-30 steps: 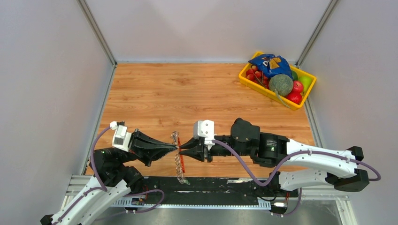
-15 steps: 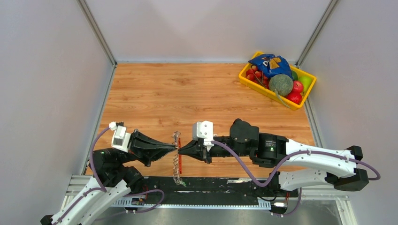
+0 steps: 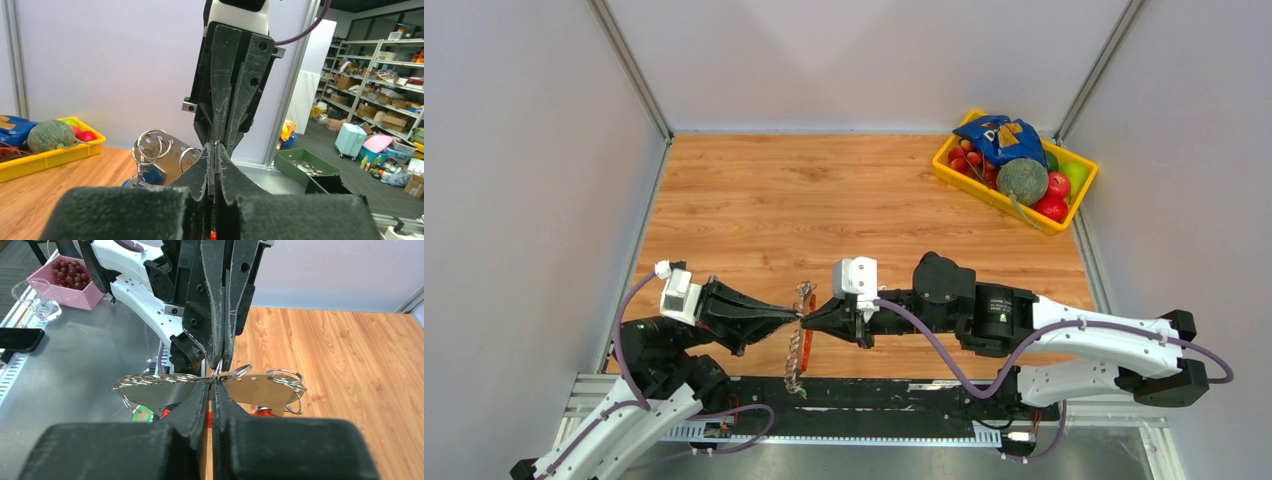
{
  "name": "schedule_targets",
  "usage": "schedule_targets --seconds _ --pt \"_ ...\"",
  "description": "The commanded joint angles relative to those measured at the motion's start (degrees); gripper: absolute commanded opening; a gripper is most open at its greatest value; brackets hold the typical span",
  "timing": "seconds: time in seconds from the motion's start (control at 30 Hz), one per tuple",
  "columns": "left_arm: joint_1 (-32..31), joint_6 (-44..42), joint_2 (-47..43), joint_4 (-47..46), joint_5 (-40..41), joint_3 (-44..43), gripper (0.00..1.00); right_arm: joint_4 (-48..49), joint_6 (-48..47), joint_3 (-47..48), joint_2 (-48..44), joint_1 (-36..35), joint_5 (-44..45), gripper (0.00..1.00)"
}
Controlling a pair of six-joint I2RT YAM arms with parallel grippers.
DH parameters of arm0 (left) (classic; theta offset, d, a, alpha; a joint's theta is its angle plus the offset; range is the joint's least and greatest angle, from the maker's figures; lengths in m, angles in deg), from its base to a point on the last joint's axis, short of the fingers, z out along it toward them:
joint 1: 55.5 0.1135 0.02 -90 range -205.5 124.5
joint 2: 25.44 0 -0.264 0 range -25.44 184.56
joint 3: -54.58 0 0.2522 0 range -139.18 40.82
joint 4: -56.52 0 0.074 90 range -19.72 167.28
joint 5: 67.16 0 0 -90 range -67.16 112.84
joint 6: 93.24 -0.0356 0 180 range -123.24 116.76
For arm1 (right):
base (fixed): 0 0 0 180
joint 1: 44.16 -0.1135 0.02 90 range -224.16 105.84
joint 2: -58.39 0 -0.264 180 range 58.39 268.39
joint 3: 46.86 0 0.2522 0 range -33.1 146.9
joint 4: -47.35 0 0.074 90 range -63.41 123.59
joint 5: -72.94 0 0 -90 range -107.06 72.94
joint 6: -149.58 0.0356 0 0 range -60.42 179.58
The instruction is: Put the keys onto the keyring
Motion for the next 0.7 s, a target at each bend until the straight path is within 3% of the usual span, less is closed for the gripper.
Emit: schedule_targets --seconds 0.0,0.23,0.4,0.67 --pt "-0.04 -0.5 -0.45 -1.59 -0.14 -0.81 0.0 2.16 0.09 2.6 0.23 -0.73 -0.64 0.0" --pt "-0.03 -0.67 -0.56 -0.91 -1.1 -1.29 0.0 2.02 0.13 2.29 0.22 -0.81 0.36 0.0" --pt "-0.03 -2.37 -1.05 7.34 -1.44 -3.47 0.02 -0.94 0.8 3.36 0.29 -0.86 2.15 0.0" --pt "-0.03 -4.86 -3.88 20.25 -1.0 -7.42 0.29 -7.97 1.97 5.65 1.59 -0.73 3.23 0.0"
